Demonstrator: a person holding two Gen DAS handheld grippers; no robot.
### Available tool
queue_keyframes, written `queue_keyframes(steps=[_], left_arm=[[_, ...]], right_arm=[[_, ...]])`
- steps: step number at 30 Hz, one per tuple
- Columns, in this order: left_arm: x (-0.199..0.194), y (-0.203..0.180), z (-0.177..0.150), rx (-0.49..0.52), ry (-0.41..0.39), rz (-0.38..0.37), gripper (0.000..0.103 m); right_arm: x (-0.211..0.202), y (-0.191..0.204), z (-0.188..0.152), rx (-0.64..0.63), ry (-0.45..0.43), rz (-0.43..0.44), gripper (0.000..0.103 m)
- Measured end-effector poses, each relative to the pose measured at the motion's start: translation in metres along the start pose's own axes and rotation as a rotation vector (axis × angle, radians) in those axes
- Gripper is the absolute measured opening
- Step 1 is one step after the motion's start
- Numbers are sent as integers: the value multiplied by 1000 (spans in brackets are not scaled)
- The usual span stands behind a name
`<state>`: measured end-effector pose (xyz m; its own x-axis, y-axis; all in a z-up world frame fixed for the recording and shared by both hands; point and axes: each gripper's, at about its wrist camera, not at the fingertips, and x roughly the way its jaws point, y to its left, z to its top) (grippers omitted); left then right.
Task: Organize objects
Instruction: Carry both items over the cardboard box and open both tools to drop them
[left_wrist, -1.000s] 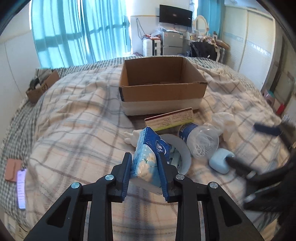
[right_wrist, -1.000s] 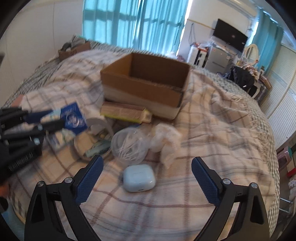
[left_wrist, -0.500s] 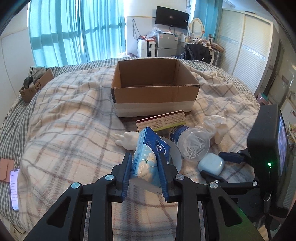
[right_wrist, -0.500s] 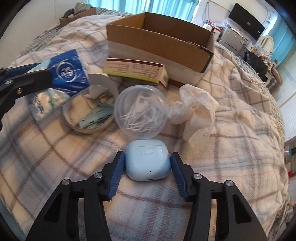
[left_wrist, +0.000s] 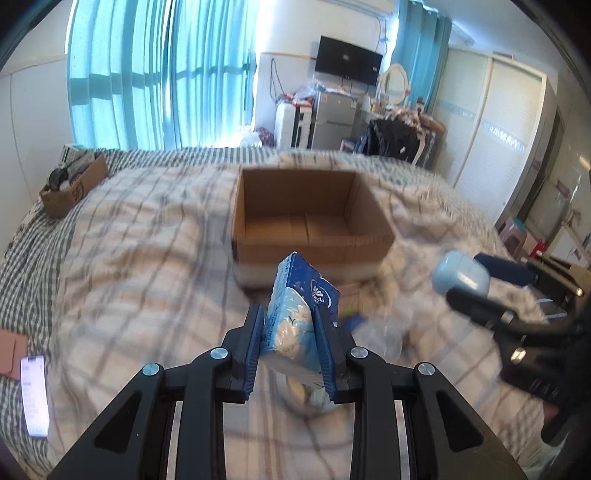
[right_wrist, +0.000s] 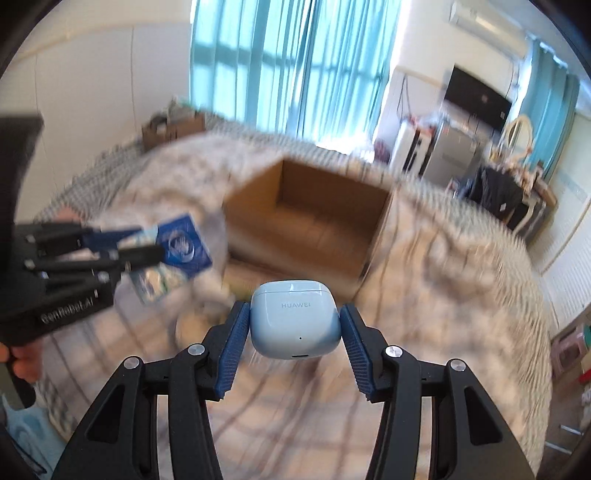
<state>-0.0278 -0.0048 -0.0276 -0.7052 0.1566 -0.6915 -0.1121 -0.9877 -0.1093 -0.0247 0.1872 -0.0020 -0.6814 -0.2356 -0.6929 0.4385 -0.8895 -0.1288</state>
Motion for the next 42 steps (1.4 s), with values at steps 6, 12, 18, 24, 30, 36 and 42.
queue_keyframes(steps=[6,12,18,24,30,36,42], left_arm=[[24,-4,75,46,-31,20,28],[77,-8,136,85,-43,30,28],[152,-5,151,99,11,45,28],[206,6,135,113,74,61,28],[222,17,128,82,106,35,30],[194,16,134,57,73,30,66],[130,7,138,70,0,78,82]], right_arm=[[8,-38,77,19,-66,6,50],[61,-70,134,32,-57,16,50],[141,-90,156,43,12,15,50],[206,-102,139,68,73,47,50],[226,-106,127,77,82,78,51],[186,-110,133,106,1,66,66],[108,-107,139,85,-82,18,67]])
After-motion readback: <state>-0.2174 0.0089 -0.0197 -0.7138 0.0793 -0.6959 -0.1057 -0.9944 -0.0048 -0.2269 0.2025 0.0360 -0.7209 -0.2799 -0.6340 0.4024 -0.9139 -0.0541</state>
